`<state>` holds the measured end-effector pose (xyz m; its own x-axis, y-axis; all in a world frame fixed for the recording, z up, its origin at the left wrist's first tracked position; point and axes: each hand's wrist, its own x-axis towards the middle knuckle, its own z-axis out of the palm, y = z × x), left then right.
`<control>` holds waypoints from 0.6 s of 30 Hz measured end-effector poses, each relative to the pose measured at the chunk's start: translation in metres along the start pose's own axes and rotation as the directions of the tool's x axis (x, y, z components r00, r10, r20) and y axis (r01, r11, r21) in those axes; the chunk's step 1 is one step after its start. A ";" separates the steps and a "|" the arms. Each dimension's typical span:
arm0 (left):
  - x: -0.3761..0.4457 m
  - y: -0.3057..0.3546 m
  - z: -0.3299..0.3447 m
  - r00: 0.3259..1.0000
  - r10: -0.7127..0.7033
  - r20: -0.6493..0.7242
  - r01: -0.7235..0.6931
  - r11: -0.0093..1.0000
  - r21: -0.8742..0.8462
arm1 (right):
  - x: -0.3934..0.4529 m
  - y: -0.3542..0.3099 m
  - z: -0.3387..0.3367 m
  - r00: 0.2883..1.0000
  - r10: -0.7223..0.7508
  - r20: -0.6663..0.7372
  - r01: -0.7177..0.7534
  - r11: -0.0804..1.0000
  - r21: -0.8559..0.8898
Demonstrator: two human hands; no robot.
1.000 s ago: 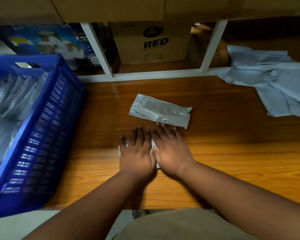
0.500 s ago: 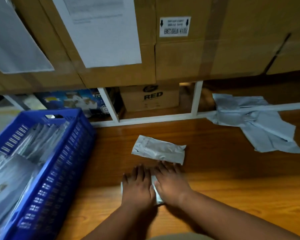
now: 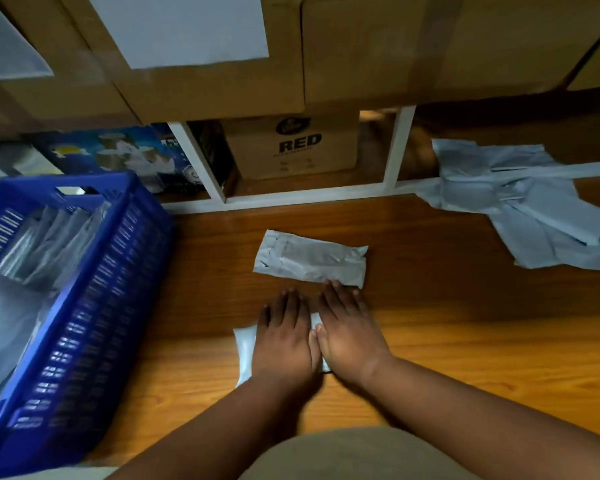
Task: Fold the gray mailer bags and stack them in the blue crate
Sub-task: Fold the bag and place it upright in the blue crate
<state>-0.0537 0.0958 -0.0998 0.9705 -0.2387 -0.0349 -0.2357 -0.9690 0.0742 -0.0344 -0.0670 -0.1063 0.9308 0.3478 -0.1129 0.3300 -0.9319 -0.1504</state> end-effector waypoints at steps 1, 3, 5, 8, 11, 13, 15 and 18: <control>0.001 0.000 0.000 1.000 0.002 -0.004 -0.002 1.000 0.009 | 0.001 0.000 0.001 1.000 0.004 -0.004 -0.004 1.000 -0.007; 0.002 0.000 -0.001 1.000 -0.002 -0.001 0.002 1.000 0.010 | 0.003 0.000 0.002 1.000 0.006 0.004 -0.006 1.000 0.000; 0.003 0.000 0.001 1.000 -0.005 0.005 0.005 1.000 0.014 | 0.003 0.001 0.002 1.000 0.001 0.003 -0.001 1.000 -0.008; 0.004 -0.001 0.003 1.000 -0.005 0.030 0.004 1.000 0.015 | 0.003 0.002 0.005 1.000 -0.009 -0.006 0.009 1.000 -0.027; 0.002 -0.001 0.002 0.999 -0.007 0.048 0.007 1.000 0.003 | 0.003 0.002 0.006 1.000 -0.011 -0.024 0.011 1.000 -0.011; 0.002 0.000 -0.001 0.998 -0.023 0.065 0.024 1.000 -0.001 | 0.002 0.000 0.003 1.000 0.004 -0.029 -0.004 1.000 0.014; 0.000 0.002 -0.004 0.995 -0.041 0.087 0.042 0.999 -0.009 | -0.001 -0.001 -0.002 1.000 0.018 -0.004 -0.018 1.000 0.018; -0.002 -0.003 -0.002 0.994 -0.029 0.102 0.035 0.998 -0.058 | -0.003 -0.001 -0.009 1.000 -0.012 0.017 0.012 0.999 0.031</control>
<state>-0.0548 0.0997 -0.0979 0.9665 -0.2158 -0.1387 -0.1980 -0.9714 0.1310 -0.0366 -0.0683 -0.0971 0.9240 0.3606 -0.1274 0.3356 -0.9242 -0.1824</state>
